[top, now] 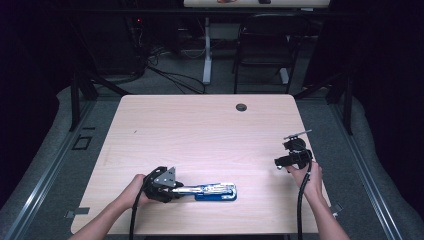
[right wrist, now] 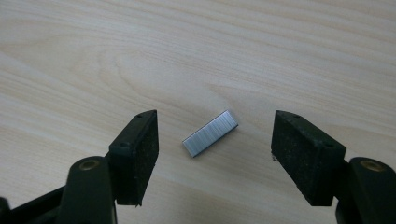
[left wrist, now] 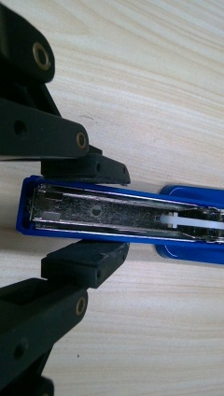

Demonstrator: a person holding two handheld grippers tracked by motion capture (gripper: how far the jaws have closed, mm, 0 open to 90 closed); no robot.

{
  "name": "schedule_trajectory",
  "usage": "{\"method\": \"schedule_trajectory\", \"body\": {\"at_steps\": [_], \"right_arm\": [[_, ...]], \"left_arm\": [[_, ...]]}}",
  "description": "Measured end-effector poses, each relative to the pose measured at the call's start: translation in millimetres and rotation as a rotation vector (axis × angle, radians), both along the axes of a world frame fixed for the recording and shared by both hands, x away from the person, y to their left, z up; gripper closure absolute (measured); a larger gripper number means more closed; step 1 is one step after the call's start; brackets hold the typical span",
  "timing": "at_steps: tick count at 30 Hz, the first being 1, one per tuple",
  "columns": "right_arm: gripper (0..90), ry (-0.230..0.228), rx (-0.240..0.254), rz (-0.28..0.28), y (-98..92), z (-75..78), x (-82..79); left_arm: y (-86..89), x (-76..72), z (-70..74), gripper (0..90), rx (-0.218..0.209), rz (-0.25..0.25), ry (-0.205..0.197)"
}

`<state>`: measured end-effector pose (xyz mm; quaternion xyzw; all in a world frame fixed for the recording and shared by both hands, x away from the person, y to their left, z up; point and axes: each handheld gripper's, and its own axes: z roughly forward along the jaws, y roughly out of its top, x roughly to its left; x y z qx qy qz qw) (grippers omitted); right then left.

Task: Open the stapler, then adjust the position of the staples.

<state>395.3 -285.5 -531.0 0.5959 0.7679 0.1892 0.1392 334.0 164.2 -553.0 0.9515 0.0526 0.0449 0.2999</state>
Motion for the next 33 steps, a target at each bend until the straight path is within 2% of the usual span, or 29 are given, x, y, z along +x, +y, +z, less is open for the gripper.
{"method": "schedule_trajectory", "body": {"at_steps": [3, 8, 10, 13, 14, 15, 18, 25, 33], "right_arm": [[32.9, 0.011, -0.003, -0.012, 0.2, -4.6, 3.0], [41.2, 0.018, -0.023, -0.032, -0.4, -11.6, 8.4], [42.6, 0.015, -0.010, -0.040, -0.8, -13.9, 10.0], [44.5, 0.012, -0.015, -0.044, 0.2, -16.3, 10.6], [45.7, 0.025, -0.024, -0.029, 0.7, -16.6, 10.7], [46.9, 0.015, -0.024, -0.037, 2.0, -17.9, 10.7], [53.4, 0.022, -0.043, -0.036, 4.0, -18.0, 10.5], [60.3, 0.045, -0.060, -0.026, 4.2, -17.3, 10.7], [68.0, 0.059, -0.054, -0.029, 4.7, -15.2, 10.4]], "left_arm": [[0.0, 0.1, -0.1, 61.8, -0.001, 0.001, 0.002], [0.2, 0.3, -0.7, 61.8, -0.004, 0.002, 0.003], [0.3, 0.4, -0.7, 61.8, -0.004, 0.001, 0.005], [-0.2, 0.0, -1.2, 61.7, -0.005, 0.006, 0.000], [-0.2, 0.0, -1.2, 61.7, -0.005, 0.006, 0.000], [-0.4, 0.0, -1.2, 61.7, -0.004, 0.006, 0.000], [-0.8, -0.2, -1.4, 61.6, -0.003, 0.009, 0.003], [-0.9, 0.1, -1.4, 61.6, 0.002, 0.005, 0.006], [-1.0, 0.0, -1.4, 61.6, 0.007, 0.001, 0.004]]}}
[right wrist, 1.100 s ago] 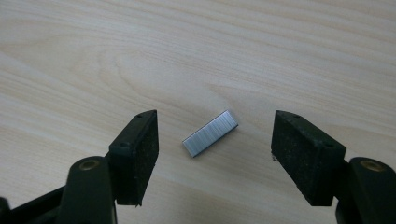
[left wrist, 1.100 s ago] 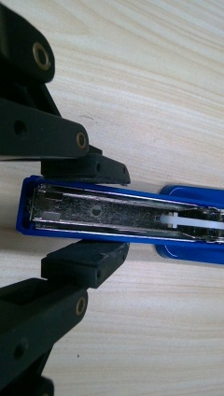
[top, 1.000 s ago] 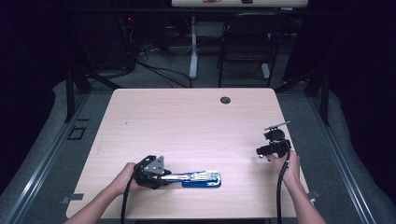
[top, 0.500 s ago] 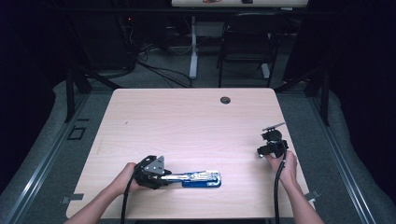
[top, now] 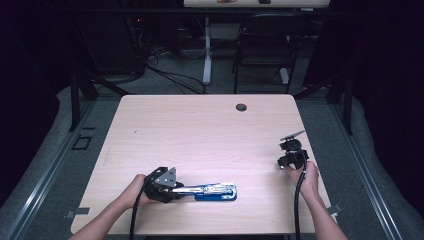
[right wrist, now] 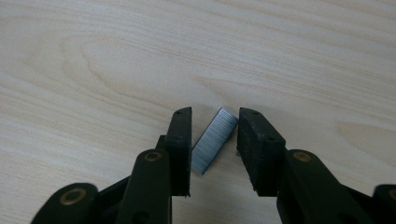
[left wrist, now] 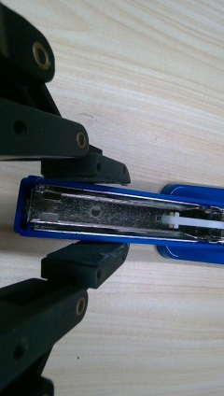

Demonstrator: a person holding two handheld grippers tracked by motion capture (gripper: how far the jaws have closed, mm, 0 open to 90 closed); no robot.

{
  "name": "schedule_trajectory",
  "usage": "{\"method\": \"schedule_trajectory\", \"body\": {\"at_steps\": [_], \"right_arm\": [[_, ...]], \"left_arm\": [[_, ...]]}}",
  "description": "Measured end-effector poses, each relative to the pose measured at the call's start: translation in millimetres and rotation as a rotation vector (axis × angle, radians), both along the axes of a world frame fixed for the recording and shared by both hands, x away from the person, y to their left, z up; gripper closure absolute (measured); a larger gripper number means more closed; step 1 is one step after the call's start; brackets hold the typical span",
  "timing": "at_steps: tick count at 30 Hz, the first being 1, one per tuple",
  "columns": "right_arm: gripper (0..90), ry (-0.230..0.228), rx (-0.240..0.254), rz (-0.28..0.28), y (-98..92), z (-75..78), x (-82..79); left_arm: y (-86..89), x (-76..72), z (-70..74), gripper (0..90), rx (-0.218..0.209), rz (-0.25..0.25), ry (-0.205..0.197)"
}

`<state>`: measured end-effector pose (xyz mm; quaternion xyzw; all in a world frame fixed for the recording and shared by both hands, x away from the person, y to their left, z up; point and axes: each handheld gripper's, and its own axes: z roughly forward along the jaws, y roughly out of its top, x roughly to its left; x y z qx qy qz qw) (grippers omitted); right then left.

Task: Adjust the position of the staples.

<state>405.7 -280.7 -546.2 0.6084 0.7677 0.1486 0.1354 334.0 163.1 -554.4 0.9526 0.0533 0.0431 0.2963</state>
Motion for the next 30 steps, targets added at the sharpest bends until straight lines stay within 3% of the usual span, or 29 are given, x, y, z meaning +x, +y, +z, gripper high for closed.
{"method": "schedule_trajectory", "body": {"at_steps": [9, 12, 13, 19, 24, 30], "right_arm": [[77.7, 0.015, 0.004, -0.006, -4.4, 0.0, 0.6], [78.1, 0.039, 0.003, 0.012, -4.2, 1.5, 1.0], [78.2, 0.019, 0.014, 0.000, -2.9, -0.2, 0.5], [78.5, 0.040, -0.015, 0.035, -3.3, 1.8, 1.1], [78.5, 0.027, -0.011, 0.035, -1.0, 2.8, -0.5], [78.5, -0.013, 0.009, 0.051, -1.2, 18.5, -6.3]], "left_arm": [[0.1, 0.1, -0.8, 61.7, 0.001, 0.001, 0.000], [0.0, 0.1, -0.9, 61.7, 0.001, 0.001, 0.000], [0.0, 0.2, -1.0, 61.6, 0.001, 0.001, 0.001], [0.0, 0.2, -1.3, 61.7, 0.000, 0.000, 0.001], [0.2, 0.1, -1.7, 61.8, -0.005, 0.003, 0.000], [0.4, 0.2, -1.5, 61.8, -0.002, 0.000, 0.002]]}}
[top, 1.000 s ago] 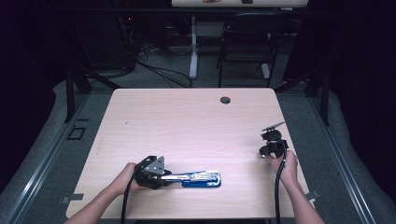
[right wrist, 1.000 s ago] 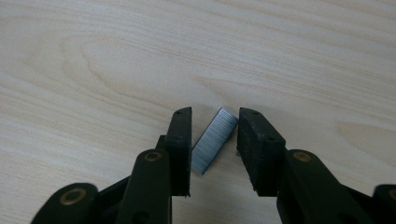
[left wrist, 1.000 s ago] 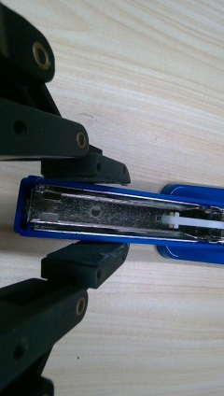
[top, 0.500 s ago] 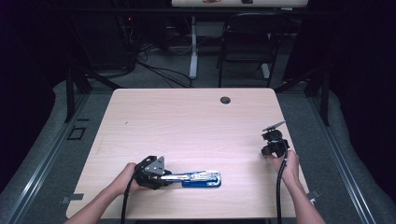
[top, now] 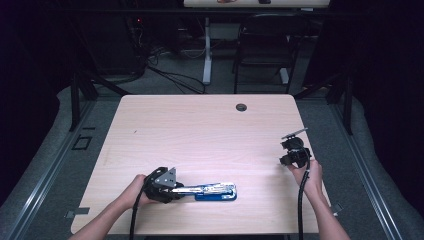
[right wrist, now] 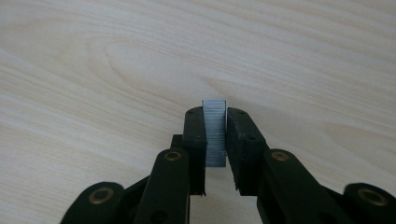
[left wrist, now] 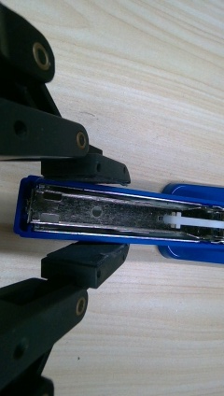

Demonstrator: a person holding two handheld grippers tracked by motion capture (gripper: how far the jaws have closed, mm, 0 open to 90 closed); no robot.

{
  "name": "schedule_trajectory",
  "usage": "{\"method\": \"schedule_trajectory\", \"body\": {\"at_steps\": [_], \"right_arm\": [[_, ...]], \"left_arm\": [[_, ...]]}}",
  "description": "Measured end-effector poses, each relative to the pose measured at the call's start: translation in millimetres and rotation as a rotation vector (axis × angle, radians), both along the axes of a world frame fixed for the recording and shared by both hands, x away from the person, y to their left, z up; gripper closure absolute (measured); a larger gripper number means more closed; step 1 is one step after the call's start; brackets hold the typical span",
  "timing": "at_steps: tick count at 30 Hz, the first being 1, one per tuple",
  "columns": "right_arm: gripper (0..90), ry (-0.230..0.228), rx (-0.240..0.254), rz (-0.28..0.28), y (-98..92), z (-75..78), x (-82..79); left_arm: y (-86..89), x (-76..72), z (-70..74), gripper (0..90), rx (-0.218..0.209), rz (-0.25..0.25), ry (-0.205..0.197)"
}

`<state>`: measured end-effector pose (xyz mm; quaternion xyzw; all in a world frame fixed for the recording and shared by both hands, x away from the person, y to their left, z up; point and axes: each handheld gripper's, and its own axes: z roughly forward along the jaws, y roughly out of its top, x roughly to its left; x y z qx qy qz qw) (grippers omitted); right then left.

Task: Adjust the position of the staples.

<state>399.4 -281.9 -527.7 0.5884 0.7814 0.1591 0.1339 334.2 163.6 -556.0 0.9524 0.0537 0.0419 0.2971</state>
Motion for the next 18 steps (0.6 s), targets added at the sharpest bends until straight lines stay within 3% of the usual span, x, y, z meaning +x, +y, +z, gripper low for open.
{"method": "schedule_trajectory", "body": {"at_steps": [12, 18], "right_arm": [[78.4, -0.051, 0.053, 0.058, 8.8, 24.1, -23.5], [78.4, -0.097, 0.058, 0.168, 29.7, 33.9, -43.8]], "left_arm": [[-0.2, -0.3, -0.4, 61.8, -0.002, 0.002, 0.001], [-0.3, -0.7, -0.8, 61.9, -0.003, 0.005, -0.002]]}}
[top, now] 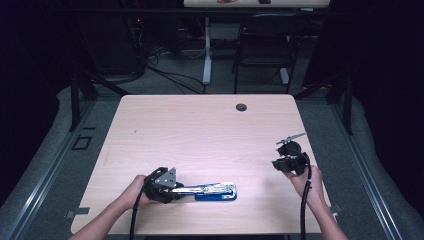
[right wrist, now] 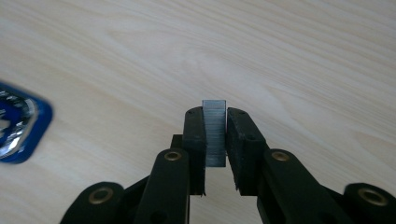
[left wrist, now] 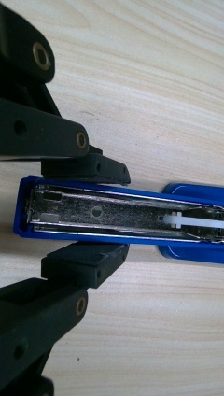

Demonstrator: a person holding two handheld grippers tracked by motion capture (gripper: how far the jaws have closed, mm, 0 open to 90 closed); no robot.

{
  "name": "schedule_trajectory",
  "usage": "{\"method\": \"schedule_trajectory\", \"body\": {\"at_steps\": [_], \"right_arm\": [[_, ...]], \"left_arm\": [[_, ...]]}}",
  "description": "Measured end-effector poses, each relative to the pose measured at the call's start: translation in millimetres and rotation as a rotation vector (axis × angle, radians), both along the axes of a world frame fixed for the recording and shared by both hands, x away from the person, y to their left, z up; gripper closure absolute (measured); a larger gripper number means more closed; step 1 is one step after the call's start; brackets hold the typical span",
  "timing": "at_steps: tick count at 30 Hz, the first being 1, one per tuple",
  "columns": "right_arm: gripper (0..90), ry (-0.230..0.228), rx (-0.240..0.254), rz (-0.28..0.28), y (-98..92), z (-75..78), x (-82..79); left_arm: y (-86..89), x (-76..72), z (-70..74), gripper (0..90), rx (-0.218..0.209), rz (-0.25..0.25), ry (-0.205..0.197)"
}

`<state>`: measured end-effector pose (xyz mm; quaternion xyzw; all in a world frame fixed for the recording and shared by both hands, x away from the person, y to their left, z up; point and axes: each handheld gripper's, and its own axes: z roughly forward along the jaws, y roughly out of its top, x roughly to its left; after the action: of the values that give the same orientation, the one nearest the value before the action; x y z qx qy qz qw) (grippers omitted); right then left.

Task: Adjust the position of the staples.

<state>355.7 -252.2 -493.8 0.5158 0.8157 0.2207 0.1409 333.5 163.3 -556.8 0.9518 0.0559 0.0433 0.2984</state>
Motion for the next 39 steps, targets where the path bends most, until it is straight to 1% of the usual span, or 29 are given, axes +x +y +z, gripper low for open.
{"method": "schedule_trajectory", "body": {"at_steps": [4, 8, 9, 10, 12, 17, 20, 21, 22, 23, 24, 25, 27, 28, 29, 32, 33, 35, 36, 38, 39], "right_arm": [[78.4, -0.004, -0.006, 0.058, 15.9, 2.9, -11.6], [78.4, 0.020, -0.008, 0.108, 26.8, 1.1, -19.9], [78.4, 0.024, -0.001, 0.112, 29.2, -0.4, -21.6], [78.4, 0.029, -0.009, 0.124, 31.0, -1.8, -22.7], [78.3, 0.044, -0.003, 0.140, 35.4, -4.7, -24.5], [78.3, 0.075, -0.013, 0.183, 47.0, -12.7, -25.4], [78.3, 0.098, -0.026, 0.220, 56.0, -19.4, -26.2], [78.3, 0.097, -0.021, 0.218, 59.4, -22.9, -27.1], [78.3, 0.114, -0.046, 0.237, 61.3, -24.1, -26.8], [78.3, 0.123, -0.062, 0.250, 63.4, -26.4, -26.8], [78.3, 0.130, -0.064, 0.259, 65.1, -28.5, -26.9], [78.3, 0.138, -0.081, 0.273, 68.4, -32.0, -27.0], [78.3, 0.147, -0.081, 0.288, 73.0, -37.0, -27.2], [78.3, 0.149, -0.089, 0.289, 74.6, -38.3, -27.4], [78.3, 0.160, -0.100, 0.298, 77.1, -40.5, -27.2], [78.1, 0.168, -0.129, 0.319, 81.6, -45.7, -27.5], [78.1, 0.170, -0.126, 0.322, 82.2, -47.2, -27.6], [78.0, 0.182, -0.153, 0.333, 83.2, -49.4, -27.3], [78.0, 0.183, -0.142, 0.333, 83.4, -50.4, -27.5], [77.8, 0.183, -0.142, 0.336, 83.1, -50.4, -27.3], [77.7, 0.183, -0.150, 0.338, 82.7, -49.6, -27.1]], "left_arm": [[0.1, 0.2, -0.2, 61.9, -0.002, 0.000, 0.001], [0.1, 0.2, -0.3, 61.9, -0.001, -0.001, 0.001], [0.1, 0.2, -0.3, 61.9, -0.001, -0.001, 0.002], [0.1, 0.3, -0.4, 61.9, -0.002, -0.001, 0.002], [0.1, 0.2, -0.4, 61.9, -0.001, -0.001, 0.002], [0.2, 0.2, -1.0, 61.9, -0.006, 0.002, 0.000], [0.1, 0.1, -1.1, 61.9, -0.004, 0.002, 0.000], [0.1, 0.3, -0.9, 61.9, -0.002, -0.001, 0.004], [0.1, 0.2, -1.3, 61.9, -0.005, 0.002, 0.001], [0.2, 0.4, -1.0, 61.9, -0.003, -0.001, 0.007], [0.1, 0.5, -1.0, 61.9, -0.002, -0.002, 0.006], [0.1, 0.5, -1.1, 61.9, -0.002, -0.001, 0.007], [0.1, 0.6, -1.3, 61.9, -0.002, -0.001, 0.009], [0.1, 0.6, -1.4, 61.9, -0.001, 0.000, 0.009], [0.1, 0.6, -1.5, 61.8, -0.001, 0.001, 0.009], [-0.1, 0.6, -1.6, 61.8, 0.001, 0.000, 0.009], [0.0, 0.6, -1.6, 61.8, 0.004, -0.002, 0.010], [-0.2, 0.6, -2.0, 61.9, 0.006, -0.002, 0.010], [-0.4, 0.5, -2.1, 61.9, 0.008, -0.002, 0.007], [-0.6, 0.4, -2.3, 61.9, 0.009, -0.002, 0.007], [-0.7, 0.2, -2.7, 61.9, 0.006, 0.002, 0.003]]}}
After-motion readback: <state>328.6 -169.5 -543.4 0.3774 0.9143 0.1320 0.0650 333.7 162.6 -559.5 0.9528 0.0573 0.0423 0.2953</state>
